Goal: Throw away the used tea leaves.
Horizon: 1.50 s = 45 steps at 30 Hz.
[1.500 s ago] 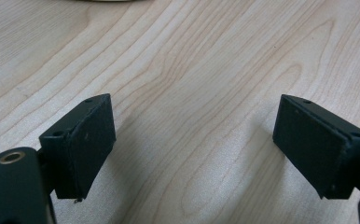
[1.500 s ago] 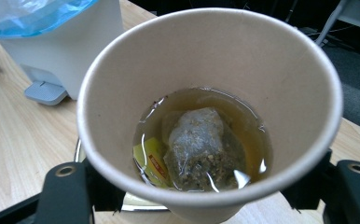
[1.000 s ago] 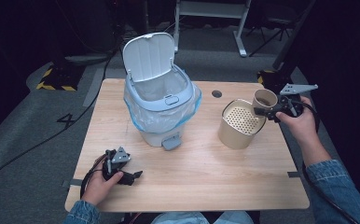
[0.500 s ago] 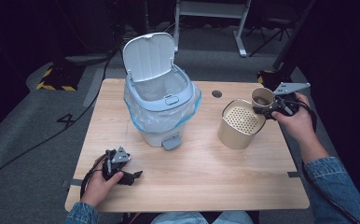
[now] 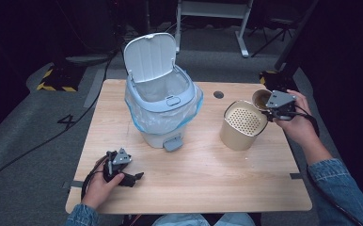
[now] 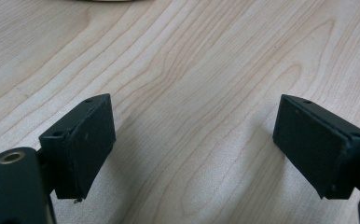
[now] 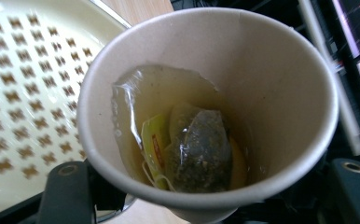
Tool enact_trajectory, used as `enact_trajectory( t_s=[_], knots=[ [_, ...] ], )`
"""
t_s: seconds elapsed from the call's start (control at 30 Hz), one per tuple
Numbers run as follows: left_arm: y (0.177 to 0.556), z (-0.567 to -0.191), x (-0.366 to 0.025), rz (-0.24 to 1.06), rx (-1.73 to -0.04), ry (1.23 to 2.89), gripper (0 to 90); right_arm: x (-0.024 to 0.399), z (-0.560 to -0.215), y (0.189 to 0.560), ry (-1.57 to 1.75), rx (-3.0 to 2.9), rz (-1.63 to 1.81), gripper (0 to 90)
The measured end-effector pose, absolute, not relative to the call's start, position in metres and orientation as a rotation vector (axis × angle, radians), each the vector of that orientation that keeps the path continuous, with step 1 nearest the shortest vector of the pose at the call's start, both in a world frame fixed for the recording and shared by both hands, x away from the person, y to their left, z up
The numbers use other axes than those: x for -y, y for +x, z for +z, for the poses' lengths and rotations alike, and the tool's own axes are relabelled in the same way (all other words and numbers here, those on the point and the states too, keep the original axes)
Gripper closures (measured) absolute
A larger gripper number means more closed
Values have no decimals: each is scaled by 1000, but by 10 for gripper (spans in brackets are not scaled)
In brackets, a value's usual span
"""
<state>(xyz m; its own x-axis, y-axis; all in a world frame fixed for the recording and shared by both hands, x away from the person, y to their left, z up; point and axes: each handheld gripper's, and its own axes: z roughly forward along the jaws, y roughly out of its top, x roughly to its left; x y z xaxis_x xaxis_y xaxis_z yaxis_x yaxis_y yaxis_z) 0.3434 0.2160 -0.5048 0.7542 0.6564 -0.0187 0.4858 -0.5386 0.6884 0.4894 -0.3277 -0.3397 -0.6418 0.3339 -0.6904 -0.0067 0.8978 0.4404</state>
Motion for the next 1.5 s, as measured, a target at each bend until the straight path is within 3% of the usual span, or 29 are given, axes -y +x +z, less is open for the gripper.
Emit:
enact_trajectory(
  t_s=[0.97, 1.5],
  knots=[
    [343, -505, -216, 315, -851, 2250, 132, 278, -365, 460, -588, -1625, -446, 333],
    [343, -505, -216, 316, -851, 2250, 132, 274, -371, 453, -742, -1424, -642, 328]
  ],
)
